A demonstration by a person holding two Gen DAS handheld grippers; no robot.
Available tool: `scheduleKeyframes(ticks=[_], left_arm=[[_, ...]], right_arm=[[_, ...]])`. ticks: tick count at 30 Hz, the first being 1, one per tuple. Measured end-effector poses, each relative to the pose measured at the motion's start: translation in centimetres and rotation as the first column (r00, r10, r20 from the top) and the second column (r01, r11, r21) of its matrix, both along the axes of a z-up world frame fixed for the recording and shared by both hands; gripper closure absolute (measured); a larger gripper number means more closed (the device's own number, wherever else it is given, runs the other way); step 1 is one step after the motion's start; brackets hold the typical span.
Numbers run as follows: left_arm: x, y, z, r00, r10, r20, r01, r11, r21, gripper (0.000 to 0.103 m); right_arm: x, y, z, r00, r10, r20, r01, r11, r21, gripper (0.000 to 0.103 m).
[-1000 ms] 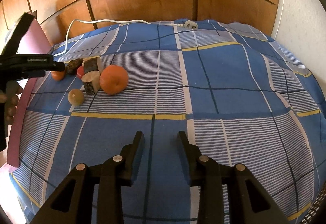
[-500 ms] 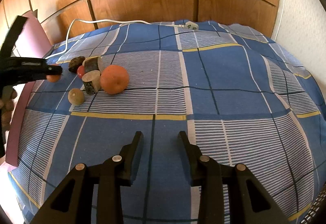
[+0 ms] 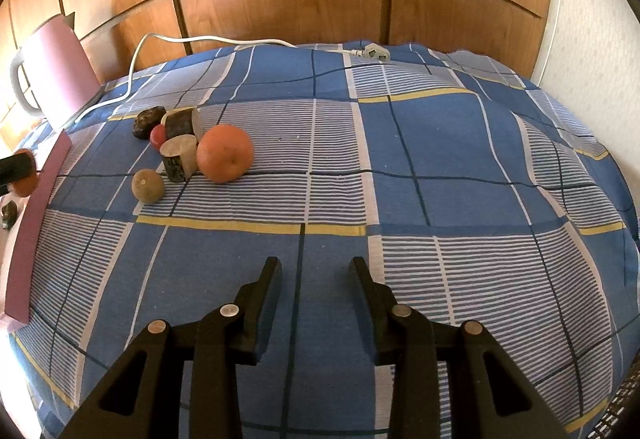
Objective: Organize fruits
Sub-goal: 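Reach the left tool to the large orange and grasp it, then carry the orange into the tray beside the dark fruit and release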
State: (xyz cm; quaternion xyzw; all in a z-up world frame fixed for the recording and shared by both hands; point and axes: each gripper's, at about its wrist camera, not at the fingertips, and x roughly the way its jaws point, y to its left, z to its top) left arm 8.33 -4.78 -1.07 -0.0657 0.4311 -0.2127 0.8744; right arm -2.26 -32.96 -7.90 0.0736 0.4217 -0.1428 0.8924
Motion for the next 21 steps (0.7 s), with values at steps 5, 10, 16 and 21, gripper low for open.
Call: scheduleKeyframes(ticks=[5, 10, 16, 21], left_arm=[[-0.8, 5.0, 0.2, 0.993, 0.116, -0.003, -0.116, 0.993, -0.025, 0.063], [-1.3, 10.3, -0.2, 0.965, 0.263, -0.012, -0.263, 0.964, -0.049, 0.063], [-2.1, 14.8, -1.4, 0.921, 0.387, -0.042, -0.389, 0.92, -0.056, 0.063], [-2.9, 17.6, -1.8, 0.887, 0.458, -0.056, -0.461, 0.884, -0.074, 0.063]], right_arm=[[-0.1, 0.1, -0.1, 1.0, 0.003, 0.004, -0.003, 1.0, -0.017, 0.068], [0.0, 0.2, 0.0, 1.0, 0.003, -0.001, -0.003, 1.0, -0.024, 0.068], [0.7, 0.3, 0.2, 0.999, -0.01, -0.04, 0.009, 1.0, -0.019, 0.068], [1.6, 1.4, 0.4, 0.998, 0.022, -0.054, -0.02, 1.0, 0.022, 0.068]])
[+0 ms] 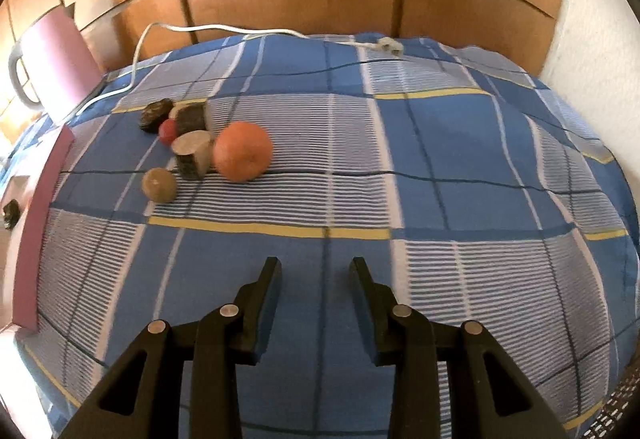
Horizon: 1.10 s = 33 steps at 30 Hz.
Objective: Organize fruits
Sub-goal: 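Carry the orange into the tray beside the dark fruit and release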
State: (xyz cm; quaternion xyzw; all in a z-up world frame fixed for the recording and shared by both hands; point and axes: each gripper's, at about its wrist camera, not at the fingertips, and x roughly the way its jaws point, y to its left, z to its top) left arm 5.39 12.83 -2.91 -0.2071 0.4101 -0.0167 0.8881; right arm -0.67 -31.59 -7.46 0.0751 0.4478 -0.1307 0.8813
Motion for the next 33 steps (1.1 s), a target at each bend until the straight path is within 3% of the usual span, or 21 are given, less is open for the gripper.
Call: scheduleKeyframes(ticks=[11, 19, 25, 27, 30, 33], left_arm=[[-1.6, 4.3, 0.4, 0.991, 0.135, 0.024, -0.134, 0.991, -0.02, 0.063], [-1.2, 0.3, 0.5, 0.999, 0.008, 0.033, -0.009, 0.999, 0.031, 0.063], [-1.2, -4.6, -0.6, 0.99, -0.139, 0.005, 0.136, 0.975, 0.175, 0.063], [-0.8, -5.0, -0.8, 0.99, -0.142, -0.005, 0.14, 0.971, 0.195, 0.063], [0.5, -3.8, -1.5, 0.996, -0.08, -0.042, 0.086, 0.984, 0.158, 0.063], [1.2, -3.0, -1.2, 0.998, -0.046, -0.03, 0.051, 0.983, 0.176, 0.063]], right_arm=[[3.3, 4.6, 0.3, 0.992, 0.123, -0.003, -0.123, 0.989, 0.08, 0.068], [5.5, 6.0, 0.5, 0.987, 0.158, 0.005, -0.158, 0.984, 0.085, 0.067], [6.3, 5.9, 0.4, 0.99, 0.141, 0.003, -0.141, 0.987, 0.082, 0.059], [6.3, 5.8, 0.2, 0.99, 0.141, 0.001, -0.141, 0.987, 0.081, 0.059], [6.0, 5.4, 0.0, 0.991, 0.136, 0.001, -0.135, 0.987, 0.089, 0.059], [5.4, 4.9, 0.1, 0.992, 0.127, 0.01, -0.128, 0.986, 0.106, 0.059]])
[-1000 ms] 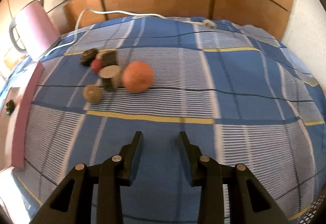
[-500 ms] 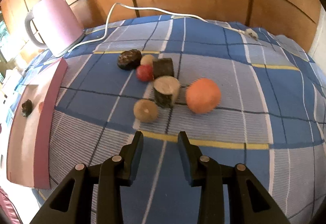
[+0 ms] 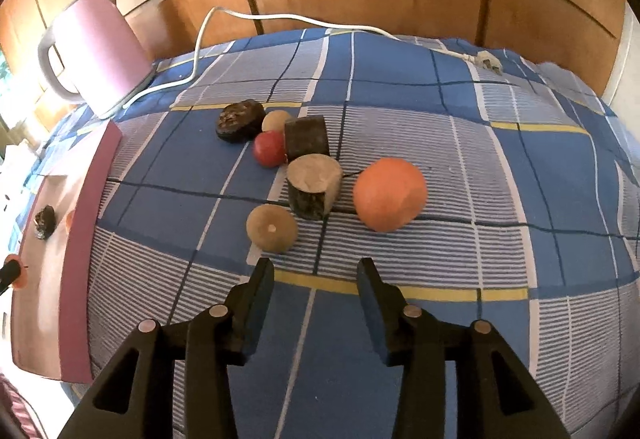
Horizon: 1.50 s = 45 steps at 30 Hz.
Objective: Organize fruits
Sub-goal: 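Carry the orange into the tray beside the dark fruit and release, then move the right tool to the small tan round fruit and close on it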
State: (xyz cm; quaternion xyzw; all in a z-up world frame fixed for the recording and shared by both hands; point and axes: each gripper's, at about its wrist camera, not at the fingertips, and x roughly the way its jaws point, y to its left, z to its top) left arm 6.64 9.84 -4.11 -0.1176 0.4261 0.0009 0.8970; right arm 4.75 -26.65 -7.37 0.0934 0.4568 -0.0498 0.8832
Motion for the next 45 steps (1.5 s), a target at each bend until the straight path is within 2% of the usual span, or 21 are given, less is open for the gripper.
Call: scheduleKeyframes(ticks=[7, 20, 25, 27, 30, 34, 36, 43, 45], left_arm=[[1.3, 0.1, -0.4, 1.0, 0.015, -0.007, -0.015, 1.0, 0.007, 0.063], [0.1, 0.1, -0.6, 0.998, 0.066, 0.013, -0.066, 0.998, 0.014, 0.061], [-0.4, 0.0, 0.0, 0.996, 0.085, 0.036, -0.085, 0.996, 0.01, 0.047], [-0.8, 0.0, 0.4, 0.994, 0.093, 0.052, -0.093, 0.996, 0.004, 0.037], [-1.4, -0.1, 0.8, 0.993, 0.098, 0.069, -0.099, 0.995, 0.012, 0.03], [-1.9, 0.0, 0.9, 0.993, 0.101, 0.062, -0.101, 0.995, -0.005, 0.024], [-2.3, 0.2, 0.9, 0.992, 0.112, 0.06, -0.112, 0.994, -0.009, 0.017], [-4.2, 1.6, 1.5, 0.976, 0.202, 0.078, -0.204, 0.979, 0.02, 0.01], [-4.6, 1.9, 1.6, 0.972, 0.219, 0.081, -0.222, 0.975, 0.029, 0.01]], right_arm=[[0.4, 0.0, 0.2, 1.0, -0.009, 0.004, 0.009, 0.999, 0.034, 0.059], [2.2, 1.9, 0.0, 1.0, 0.028, -0.001, -0.028, 1.0, -0.013, 0.059], [2.6, 1.9, -0.2, 1.0, 0.017, -0.002, -0.017, 0.999, -0.033, 0.059], [2.8, 1.9, -0.2, 1.0, 0.01, 0.0, -0.01, 0.999, -0.043, 0.06], [2.6, 2.1, -0.3, 1.0, 0.012, 0.008, -0.011, 0.999, -0.052, 0.068], [2.3, 2.2, -0.3, 1.0, 0.023, 0.009, -0.022, 0.998, -0.062, 0.069], [2.2, 2.1, -0.3, 1.0, 0.026, 0.008, -0.026, 0.998, -0.056, 0.069], [2.0, 1.9, -0.4, 1.0, 0.021, 0.003, -0.021, 0.999, -0.041, 0.068], [2.2, 2.0, -0.3, 1.0, 0.013, -0.003, -0.014, 0.999, -0.032, 0.064]])
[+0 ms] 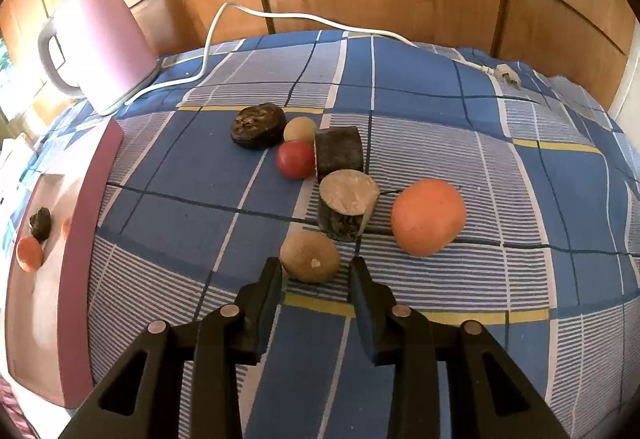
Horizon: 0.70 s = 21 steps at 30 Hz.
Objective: Organize fruits
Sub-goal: 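Move the right tool to the small tan round fruit and close on it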
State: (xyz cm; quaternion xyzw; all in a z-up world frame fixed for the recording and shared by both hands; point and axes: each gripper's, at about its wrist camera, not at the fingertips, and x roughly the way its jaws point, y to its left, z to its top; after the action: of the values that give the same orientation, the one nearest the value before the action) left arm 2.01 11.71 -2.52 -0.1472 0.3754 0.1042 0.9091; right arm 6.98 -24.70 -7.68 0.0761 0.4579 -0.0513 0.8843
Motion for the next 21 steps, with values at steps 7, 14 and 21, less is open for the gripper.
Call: scheduleKeyframes(ticks=[7, 14, 21], left_arm=[[-0.9, 0.2, 0.1, 1.0, 0.021, 0.006, -0.021, 1.0, 0.015, 0.008], [-1.0, -0.4, 0.1, 1.0, -0.005, 0.006, 0.005, 1.0, 0.014, 0.007], [-1.2, -0.3, 0.3, 1.0, -0.006, 0.018, 0.006, 1.0, 0.004, 0.005]], right_arm=[[0.5, 0.2, 0.0, 1.0, -0.012, -0.004, 0.012, 1.0, -0.006, 0.066], [-0.3, 0.6, 0.0, 1.0, 0.017, -0.002, -0.017, 0.999, -0.041, 0.074], [-2.2, 0.8, 0.1, 0.998, 0.057, -0.01, -0.057, 0.998, -0.017, 0.073]])
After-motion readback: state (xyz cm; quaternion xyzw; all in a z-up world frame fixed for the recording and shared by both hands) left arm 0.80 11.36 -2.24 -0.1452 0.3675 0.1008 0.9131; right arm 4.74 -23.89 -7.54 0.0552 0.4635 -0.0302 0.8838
